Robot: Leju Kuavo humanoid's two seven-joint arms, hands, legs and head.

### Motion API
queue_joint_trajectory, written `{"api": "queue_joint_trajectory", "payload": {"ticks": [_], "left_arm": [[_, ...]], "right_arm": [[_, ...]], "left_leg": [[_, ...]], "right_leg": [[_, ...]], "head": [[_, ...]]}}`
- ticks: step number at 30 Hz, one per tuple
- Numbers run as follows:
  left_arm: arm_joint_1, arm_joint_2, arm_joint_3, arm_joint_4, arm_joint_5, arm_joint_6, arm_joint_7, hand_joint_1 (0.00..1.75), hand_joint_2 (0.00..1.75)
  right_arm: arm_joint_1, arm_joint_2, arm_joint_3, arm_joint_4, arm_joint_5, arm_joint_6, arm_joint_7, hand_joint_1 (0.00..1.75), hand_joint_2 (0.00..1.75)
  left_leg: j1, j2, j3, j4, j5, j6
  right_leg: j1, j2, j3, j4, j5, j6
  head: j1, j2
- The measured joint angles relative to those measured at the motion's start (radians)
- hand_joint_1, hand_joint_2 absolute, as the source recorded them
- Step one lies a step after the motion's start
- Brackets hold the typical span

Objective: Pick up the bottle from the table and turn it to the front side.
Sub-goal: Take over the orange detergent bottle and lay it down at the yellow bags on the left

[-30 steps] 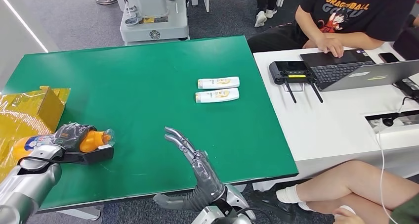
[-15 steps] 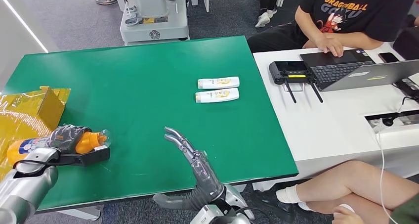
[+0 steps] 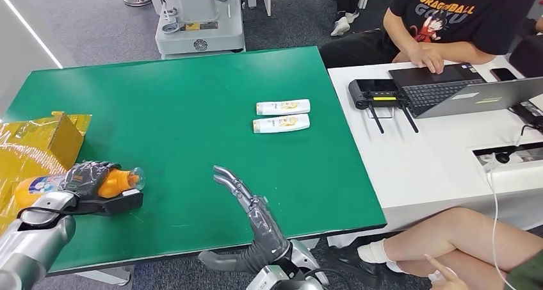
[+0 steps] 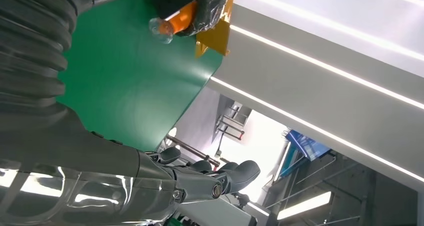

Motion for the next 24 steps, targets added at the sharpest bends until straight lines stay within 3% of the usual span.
{"api": "queue_joint_trajectory", "payload": {"ticks": [24], "left_arm": [[-0.017,0.007,0.017,0.0,-0.012,-0.053,-0.007,0.0,1.75]], "right_arm": [[0.0,-0.011,0.018,0.008,-0.025,-0.017,-0.011,0.0,1.75]], "left_leg": [[0.0,0.0,0.001,0.0,0.0,0.0]], "right_leg": [[0.0,0.0,0.0,0.001,0.0,0.0]], "head": [[0.0,0.0]]}}
